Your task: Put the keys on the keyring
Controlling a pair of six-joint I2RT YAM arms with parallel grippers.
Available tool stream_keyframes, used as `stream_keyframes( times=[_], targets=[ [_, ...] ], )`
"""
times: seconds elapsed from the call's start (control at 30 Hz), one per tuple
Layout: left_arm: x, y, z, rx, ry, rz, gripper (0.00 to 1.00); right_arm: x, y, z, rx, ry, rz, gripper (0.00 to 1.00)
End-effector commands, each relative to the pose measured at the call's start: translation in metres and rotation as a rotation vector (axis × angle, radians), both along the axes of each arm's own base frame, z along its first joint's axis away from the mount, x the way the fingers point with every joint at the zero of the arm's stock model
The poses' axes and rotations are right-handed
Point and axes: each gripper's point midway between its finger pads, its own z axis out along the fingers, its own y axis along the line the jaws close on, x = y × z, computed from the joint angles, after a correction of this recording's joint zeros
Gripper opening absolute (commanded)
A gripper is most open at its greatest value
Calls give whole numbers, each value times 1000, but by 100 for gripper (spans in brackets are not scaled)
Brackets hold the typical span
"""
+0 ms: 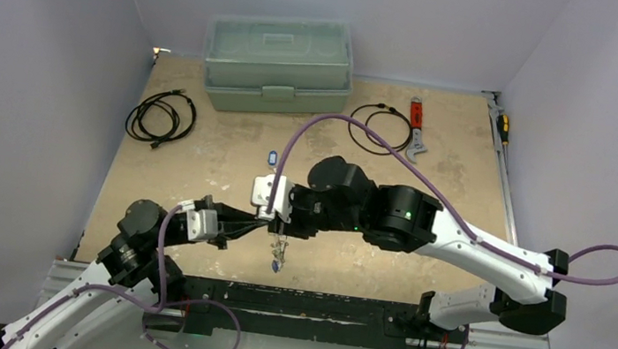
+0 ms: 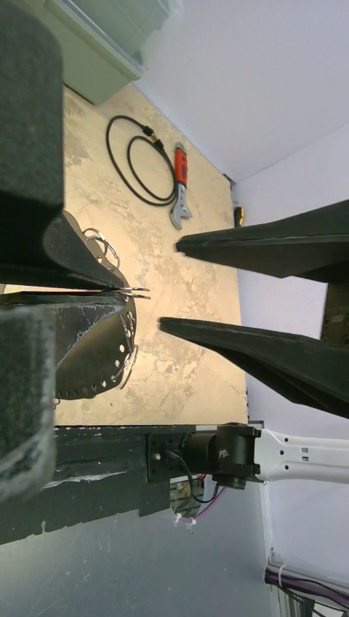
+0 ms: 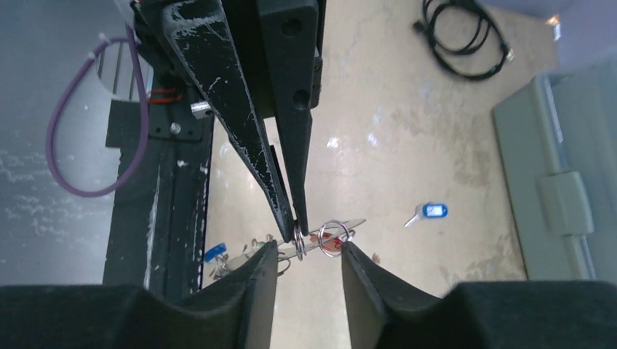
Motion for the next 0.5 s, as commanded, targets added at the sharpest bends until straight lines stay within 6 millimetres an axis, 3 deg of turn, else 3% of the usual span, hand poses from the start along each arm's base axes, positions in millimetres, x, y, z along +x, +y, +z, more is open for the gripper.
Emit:
stream_keyframes(
  times=[0.0, 0.17, 0.33, 0.47],
  targets=[
    [-3, 8, 32, -72, -95, 25, 0, -7, -4, 45, 211, -16, 2, 45],
    [-4, 12, 38, -95, -110, 37, 0, -19, -12, 60, 360, -32, 54, 44],
    [-8, 15, 44, -124, -131, 34, 0, -26, -17, 58, 444, -33, 95, 39],
    [-14, 17, 50, -146, -148, 20, 0, -18, -14, 52, 460, 0, 110, 39]
  ],
)
